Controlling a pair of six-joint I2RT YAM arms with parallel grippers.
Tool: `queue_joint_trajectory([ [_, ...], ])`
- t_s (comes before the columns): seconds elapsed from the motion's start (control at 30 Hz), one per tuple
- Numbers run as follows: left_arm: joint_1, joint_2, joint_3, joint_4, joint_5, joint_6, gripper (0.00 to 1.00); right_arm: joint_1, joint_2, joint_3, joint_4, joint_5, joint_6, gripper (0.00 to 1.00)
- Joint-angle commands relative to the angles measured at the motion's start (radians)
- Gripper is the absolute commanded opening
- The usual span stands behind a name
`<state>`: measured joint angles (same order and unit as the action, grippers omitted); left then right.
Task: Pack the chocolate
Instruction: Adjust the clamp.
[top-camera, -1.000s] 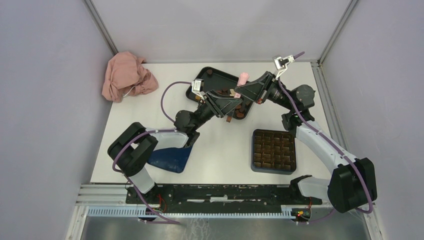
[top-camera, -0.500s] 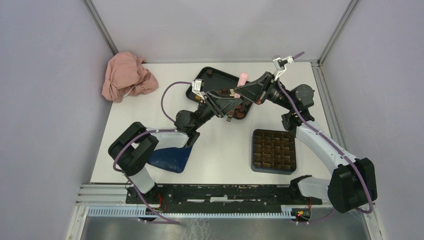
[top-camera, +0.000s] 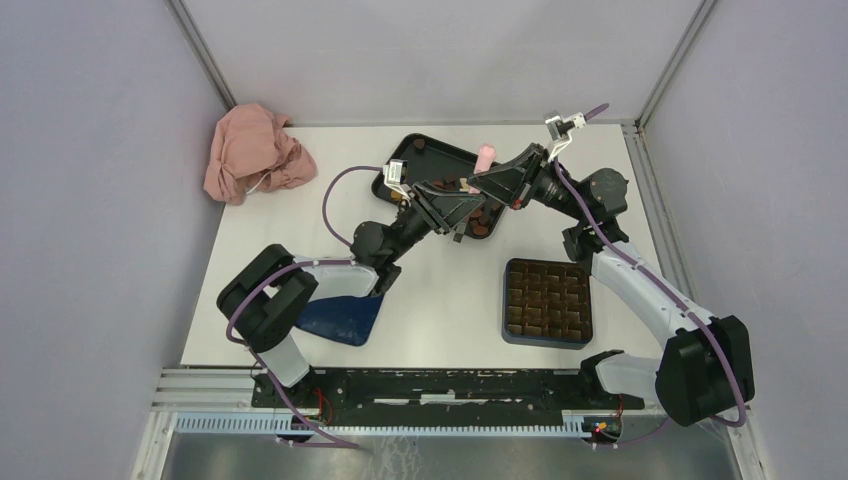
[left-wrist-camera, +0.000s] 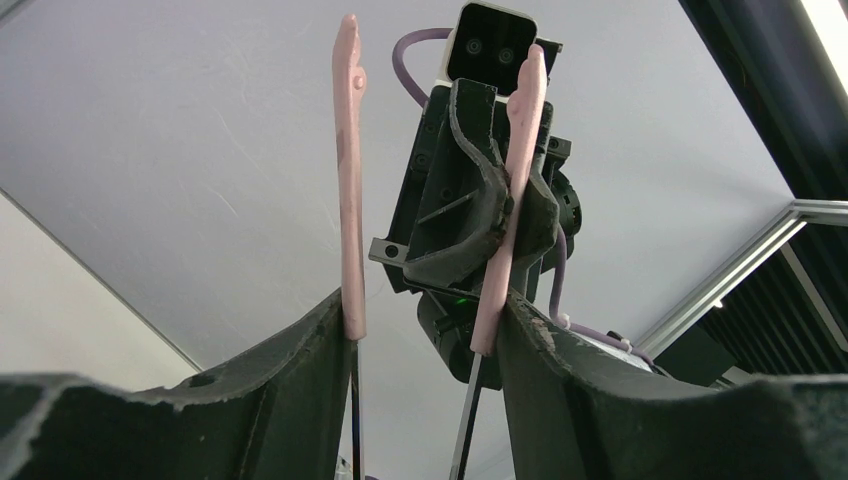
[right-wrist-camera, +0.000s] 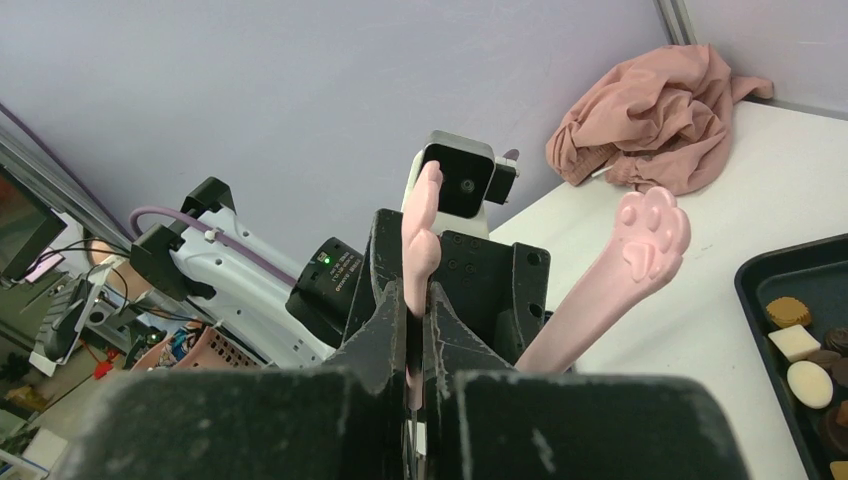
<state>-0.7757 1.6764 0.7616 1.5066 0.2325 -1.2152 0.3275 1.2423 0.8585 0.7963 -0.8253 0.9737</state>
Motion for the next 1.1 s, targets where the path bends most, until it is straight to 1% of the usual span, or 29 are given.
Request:
queue_joint_trajectory([
  [0.0,-0.009,-0.034,-0.002,0.099,-0.027,0.016,0.57,0.0,-0.017,0.033,0.022,0.022,-0.036,0.01],
  [0.07,-0.008,-0.034,-0.005,0.101,-0.029,0.015,0.48,0.001,-0.017,0.033,0.022,0.018,-0.045,0.01],
  [0.13,-0.006,-0.032,-0.008,0.108,-0.03,0.011,0.46,0.001,-0.018,0.034,0.016,0.014,-0.058,0.04],
  [0.17,-0.006,-0.029,-0.01,0.114,-0.031,0.005,0.46,0.001,-0.018,0.038,0.011,0.011,-0.068,0.08],
  [0.3,0.005,-0.022,-0.02,0.151,-0.035,-0.03,0.46,-0.006,-0.022,0.047,0.007,-0.015,-0.093,0.33],
  [0.37,0.018,-0.022,-0.026,0.159,-0.032,-0.051,0.46,-0.015,-0.026,0.054,0.01,-0.036,-0.106,0.42],
  [0.47,0.044,-0.032,-0.044,0.159,-0.019,-0.074,0.46,-0.043,-0.04,0.061,0.016,-0.087,-0.139,0.53],
  [0.57,0.088,-0.051,-0.066,0.134,0.007,-0.106,0.47,-0.07,-0.063,0.062,-0.017,-0.147,-0.2,0.58],
  [0.67,0.15,-0.075,-0.076,0.037,0.073,-0.143,0.47,-0.102,-0.098,0.071,-0.136,-0.202,-0.313,0.59],
  [0.73,0.21,-0.095,-0.056,-0.109,0.163,-0.159,0.46,-0.133,-0.123,0.096,-0.274,-0.221,-0.434,0.59],
  [0.77,0.241,-0.108,-0.038,-0.243,0.21,-0.154,0.46,-0.149,-0.132,0.114,-0.362,-0.22,-0.521,0.59],
  [0.8,0.269,-0.121,-0.02,-0.353,0.255,-0.131,0.46,-0.166,-0.137,0.141,-0.494,-0.212,-0.61,0.59],
  [0.83,0.295,-0.134,0.01,-0.498,0.299,-0.094,0.46,-0.183,-0.135,0.175,-0.639,-0.198,-0.722,0.59],
  [0.9,0.334,-0.16,0.108,-0.861,0.365,0.065,0.47,-0.21,-0.121,0.238,-0.886,-0.164,-0.92,0.59],
  [0.97,0.358,-0.157,0.243,-1.236,0.379,0.267,0.48,-0.238,-0.098,0.289,-1.074,-0.135,-1.08,0.59],
  [1.0,0.37,-0.143,0.311,-1.391,0.378,0.377,0.48,-0.25,-0.088,0.308,-1.151,-0.118,-1.144,0.59],
  [1.07,0.39,-0.105,0.419,-1.613,0.397,0.487,0.49,-0.277,-0.072,0.332,-1.264,-0.091,-1.238,0.59],
])
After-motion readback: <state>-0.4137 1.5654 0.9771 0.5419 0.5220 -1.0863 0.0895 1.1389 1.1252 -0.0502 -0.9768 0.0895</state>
